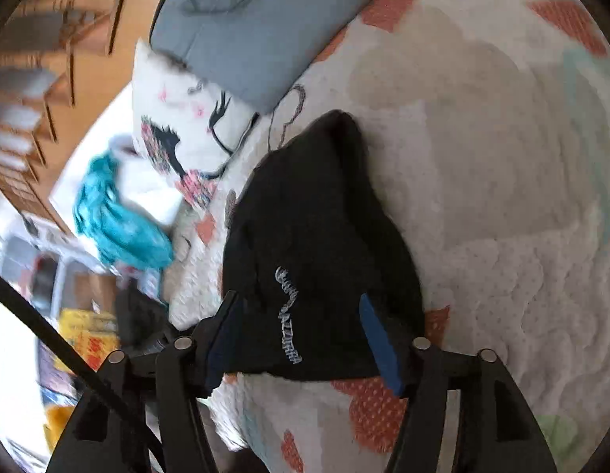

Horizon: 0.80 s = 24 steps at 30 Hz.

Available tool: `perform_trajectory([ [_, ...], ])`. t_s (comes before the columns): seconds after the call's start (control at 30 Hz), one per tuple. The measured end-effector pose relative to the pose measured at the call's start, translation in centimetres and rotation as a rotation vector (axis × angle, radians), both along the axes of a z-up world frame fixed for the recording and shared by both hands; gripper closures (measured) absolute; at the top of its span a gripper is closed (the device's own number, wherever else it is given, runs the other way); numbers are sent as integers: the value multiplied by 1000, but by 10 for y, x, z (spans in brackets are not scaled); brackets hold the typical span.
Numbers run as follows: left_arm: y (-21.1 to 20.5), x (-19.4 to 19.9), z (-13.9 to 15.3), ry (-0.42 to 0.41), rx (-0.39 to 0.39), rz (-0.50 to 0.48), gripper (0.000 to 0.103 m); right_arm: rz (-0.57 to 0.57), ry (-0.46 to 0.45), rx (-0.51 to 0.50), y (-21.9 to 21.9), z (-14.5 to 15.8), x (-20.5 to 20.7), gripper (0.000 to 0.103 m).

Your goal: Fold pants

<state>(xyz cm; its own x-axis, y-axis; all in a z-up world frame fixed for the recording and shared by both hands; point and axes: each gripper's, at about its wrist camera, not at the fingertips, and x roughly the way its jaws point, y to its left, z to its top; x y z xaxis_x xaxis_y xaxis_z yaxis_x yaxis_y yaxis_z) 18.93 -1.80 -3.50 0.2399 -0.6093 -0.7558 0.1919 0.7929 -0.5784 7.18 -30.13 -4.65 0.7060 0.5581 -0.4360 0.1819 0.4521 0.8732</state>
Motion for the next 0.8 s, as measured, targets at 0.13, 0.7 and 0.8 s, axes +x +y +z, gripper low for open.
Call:
perform_trajectory([
  [0.13, 8, -16, 27, -44, -13, 22, 29, -25, -30, -99, -4, 38, -16, 34],
  [0.7, 52, -186, 100, -609, 425, 332, 1, -170, 26, -743, 64, 33, -156, 23],
  [0.8, 51, -192, 93, -611, 451, 319, 1, -238, -68, -935, 83, 55, -166, 14],
])
